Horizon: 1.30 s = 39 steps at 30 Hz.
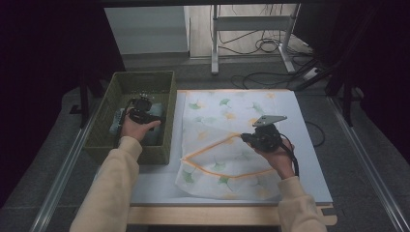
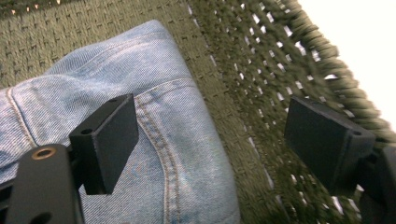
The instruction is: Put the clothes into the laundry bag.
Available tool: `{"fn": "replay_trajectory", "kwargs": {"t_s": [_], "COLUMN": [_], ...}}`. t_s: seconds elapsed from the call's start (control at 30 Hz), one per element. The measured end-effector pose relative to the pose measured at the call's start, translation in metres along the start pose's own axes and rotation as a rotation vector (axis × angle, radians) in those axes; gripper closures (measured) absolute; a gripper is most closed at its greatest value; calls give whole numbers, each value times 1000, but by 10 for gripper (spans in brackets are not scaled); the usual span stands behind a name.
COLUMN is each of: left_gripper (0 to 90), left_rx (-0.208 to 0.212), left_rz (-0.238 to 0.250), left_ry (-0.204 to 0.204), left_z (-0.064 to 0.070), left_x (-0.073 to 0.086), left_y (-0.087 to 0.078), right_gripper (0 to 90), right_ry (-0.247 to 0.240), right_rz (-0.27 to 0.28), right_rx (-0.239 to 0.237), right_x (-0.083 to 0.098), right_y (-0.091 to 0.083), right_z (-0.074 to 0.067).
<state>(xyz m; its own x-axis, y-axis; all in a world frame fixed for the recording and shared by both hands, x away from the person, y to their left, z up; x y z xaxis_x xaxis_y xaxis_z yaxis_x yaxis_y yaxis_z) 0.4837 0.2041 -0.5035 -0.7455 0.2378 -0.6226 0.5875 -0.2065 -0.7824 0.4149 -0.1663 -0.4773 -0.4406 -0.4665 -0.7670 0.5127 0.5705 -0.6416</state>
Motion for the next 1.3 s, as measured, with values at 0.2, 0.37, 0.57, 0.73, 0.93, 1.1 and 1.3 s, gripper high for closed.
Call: {"fn": "replay_trajectory", "kwargs": {"t_s": [0.2, 0.37, 0.57, 0.73, 0.93, 1.1, 1.3], "left_gripper": [169, 169, 164, 157, 143, 133, 123], "left_rx": [-7, -5, -10, -17, -31, -32, -32], "left_rz": [-14, -22, -42, -65, -104, -129, -187], "left_ry": [-12, -13, -14, -6, 5, 2, -2], "left_z": [-5, -6, -8, -9, -12, -14, -14], "left_x": [2, 5, 7, 8, 10, 11, 15], "left_y": [5, 8, 14, 18, 23, 27, 35], "right_gripper": [881, 881, 881, 881, 881, 881, 880], "right_ry": [0, 0, 2, 0, 3, 6, 9], "right_rz": [1, -2, -2, -3, -1, 2, 3], "right_rx": [1, 2, 2, 2, -3, -8, -8], "right_x": [0, 1, 1, 1, 1, 1, 1], "right_y": [0, 0, 0, 1, 1, 1, 0], "right_z": [0, 1, 0, 1, 1, 1, 1]}}
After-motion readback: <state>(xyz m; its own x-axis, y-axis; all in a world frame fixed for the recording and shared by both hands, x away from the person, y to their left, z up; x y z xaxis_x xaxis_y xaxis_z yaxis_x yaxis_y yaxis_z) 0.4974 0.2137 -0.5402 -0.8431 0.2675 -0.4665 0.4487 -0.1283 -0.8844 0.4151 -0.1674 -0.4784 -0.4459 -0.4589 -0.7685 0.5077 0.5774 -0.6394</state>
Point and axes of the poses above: each handheld gripper's, and its own axes: y roughly forward along the jaws, x roughly out of its underside, z roughly to its right, the point moved 6 cm from there along y, roughly forward along the jaws, and after that the axes turned 2 degrees about y, right-handed, at the moved point
